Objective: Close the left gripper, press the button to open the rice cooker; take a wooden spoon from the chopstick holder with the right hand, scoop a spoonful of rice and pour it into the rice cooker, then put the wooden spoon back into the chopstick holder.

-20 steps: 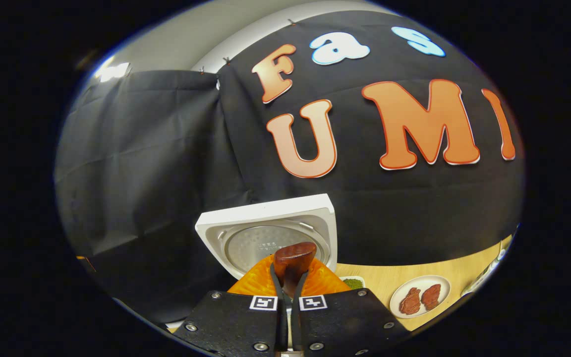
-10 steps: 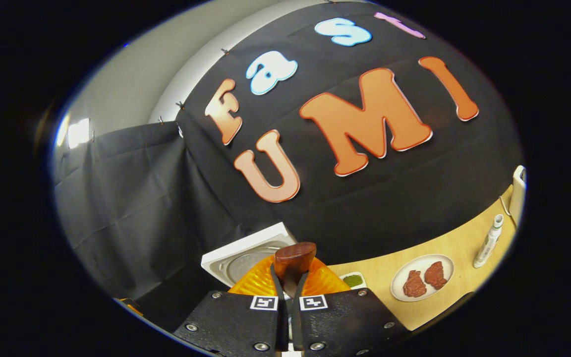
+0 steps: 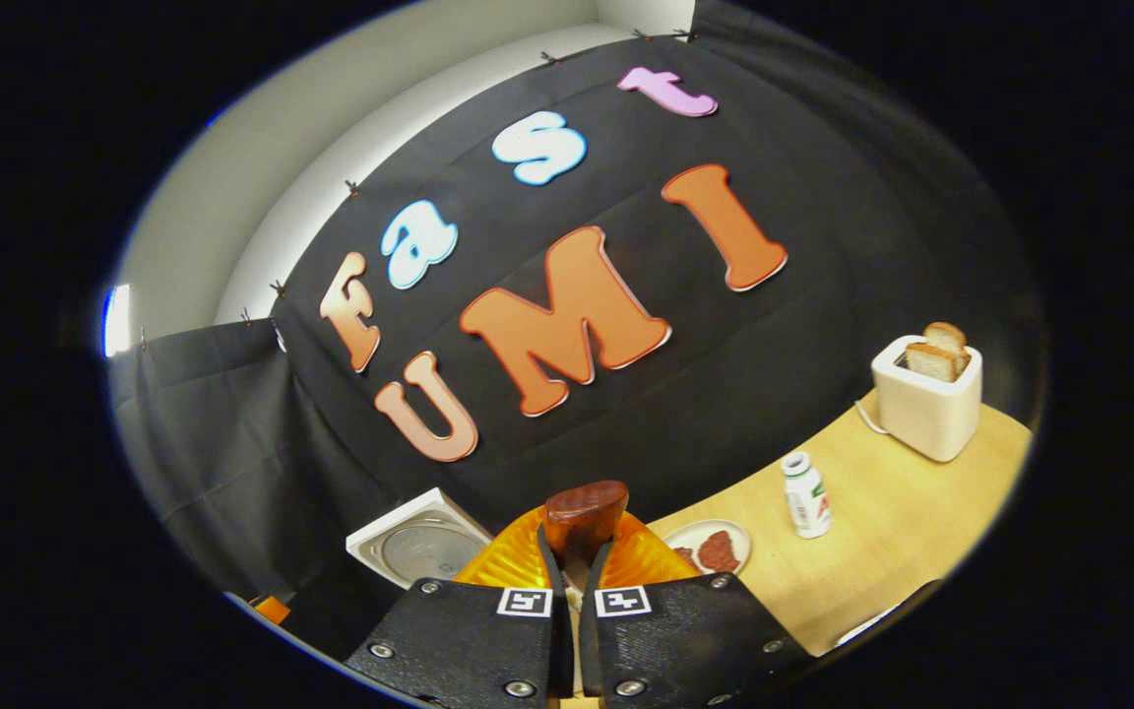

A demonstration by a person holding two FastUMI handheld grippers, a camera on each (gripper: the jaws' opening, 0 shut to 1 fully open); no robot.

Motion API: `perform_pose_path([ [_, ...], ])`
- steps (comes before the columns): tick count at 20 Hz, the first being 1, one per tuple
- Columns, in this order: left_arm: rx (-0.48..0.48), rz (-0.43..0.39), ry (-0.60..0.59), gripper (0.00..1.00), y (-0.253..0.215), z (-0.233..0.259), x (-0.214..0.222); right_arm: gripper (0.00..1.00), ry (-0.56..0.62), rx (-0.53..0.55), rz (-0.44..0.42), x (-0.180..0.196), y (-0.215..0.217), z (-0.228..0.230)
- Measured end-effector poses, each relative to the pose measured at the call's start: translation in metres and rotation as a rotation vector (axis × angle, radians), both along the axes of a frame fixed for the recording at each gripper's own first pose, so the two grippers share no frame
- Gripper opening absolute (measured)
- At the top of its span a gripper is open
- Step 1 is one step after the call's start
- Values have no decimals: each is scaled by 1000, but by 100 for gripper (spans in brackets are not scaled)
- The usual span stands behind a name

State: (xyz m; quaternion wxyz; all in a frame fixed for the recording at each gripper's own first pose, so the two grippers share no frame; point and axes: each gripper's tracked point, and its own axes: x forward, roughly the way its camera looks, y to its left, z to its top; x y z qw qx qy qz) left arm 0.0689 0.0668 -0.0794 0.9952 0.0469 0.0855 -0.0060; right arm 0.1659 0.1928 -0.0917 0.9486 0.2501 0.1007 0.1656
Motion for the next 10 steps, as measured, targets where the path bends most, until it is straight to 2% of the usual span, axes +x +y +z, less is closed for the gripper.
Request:
perform_pose_path([
  [6, -41, -51, 1, 100, -24, -5, 1, 2, 31, -18, -165, -39, -110, -26],
  [10, -60, -73, -12, 100, -38, -5, -1, 2, 67, -33, -234, -61, -156, -54],
])
